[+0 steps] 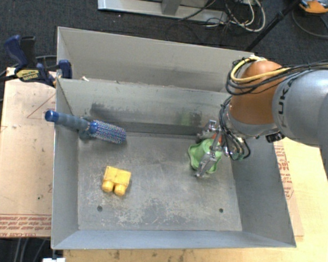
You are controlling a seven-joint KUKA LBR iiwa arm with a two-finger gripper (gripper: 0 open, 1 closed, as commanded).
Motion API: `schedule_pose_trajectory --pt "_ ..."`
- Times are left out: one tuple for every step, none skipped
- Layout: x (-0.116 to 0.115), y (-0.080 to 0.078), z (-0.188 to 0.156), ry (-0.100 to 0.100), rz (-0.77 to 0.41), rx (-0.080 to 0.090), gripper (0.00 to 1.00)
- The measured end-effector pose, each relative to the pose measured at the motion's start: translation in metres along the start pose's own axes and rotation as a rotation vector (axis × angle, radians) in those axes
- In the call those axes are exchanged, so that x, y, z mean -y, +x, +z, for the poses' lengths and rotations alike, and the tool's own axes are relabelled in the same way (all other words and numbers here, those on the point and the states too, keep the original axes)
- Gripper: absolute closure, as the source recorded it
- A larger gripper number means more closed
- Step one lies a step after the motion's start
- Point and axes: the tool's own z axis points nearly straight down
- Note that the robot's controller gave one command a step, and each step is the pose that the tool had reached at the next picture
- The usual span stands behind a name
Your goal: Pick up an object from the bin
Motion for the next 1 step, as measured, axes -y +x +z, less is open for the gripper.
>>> schedule_pose_trajectory --pt "-0.0305 -0.0048 -0.0684 0.004 -0.228 -0.004 0.00"
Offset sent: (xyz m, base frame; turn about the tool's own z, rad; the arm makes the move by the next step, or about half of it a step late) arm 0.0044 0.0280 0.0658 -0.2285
